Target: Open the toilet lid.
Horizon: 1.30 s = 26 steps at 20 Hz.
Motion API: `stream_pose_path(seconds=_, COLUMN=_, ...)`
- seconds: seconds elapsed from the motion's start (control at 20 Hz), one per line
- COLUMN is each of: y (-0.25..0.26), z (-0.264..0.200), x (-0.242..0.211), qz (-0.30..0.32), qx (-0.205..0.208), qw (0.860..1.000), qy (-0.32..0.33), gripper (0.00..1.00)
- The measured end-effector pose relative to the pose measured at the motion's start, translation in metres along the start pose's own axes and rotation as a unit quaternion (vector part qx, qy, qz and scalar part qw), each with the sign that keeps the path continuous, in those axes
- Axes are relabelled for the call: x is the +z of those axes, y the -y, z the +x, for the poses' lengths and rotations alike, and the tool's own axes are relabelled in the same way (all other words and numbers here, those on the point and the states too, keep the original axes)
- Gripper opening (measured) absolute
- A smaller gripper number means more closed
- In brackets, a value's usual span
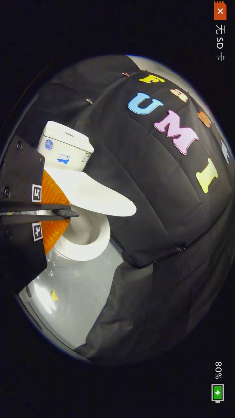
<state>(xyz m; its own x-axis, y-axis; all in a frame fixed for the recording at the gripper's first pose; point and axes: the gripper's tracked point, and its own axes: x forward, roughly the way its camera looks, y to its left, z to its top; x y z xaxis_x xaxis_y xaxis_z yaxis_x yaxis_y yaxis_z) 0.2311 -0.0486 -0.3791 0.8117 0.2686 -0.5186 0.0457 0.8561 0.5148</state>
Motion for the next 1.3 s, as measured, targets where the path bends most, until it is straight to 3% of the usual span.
stream_pose_path(seconds=0.6, y=-0.117, z=-0.031, x=0.025, qz=-0.175, qx=-0.049, qw=0.980, qy=0.079, gripper=0.10)
stream_pose_path(seconds=1.3, y=-0.223, z=-0.044, x=0.012, qz=-0.242, qx=-0.038, qw=0.962, qy=0.123, gripper=0.10)
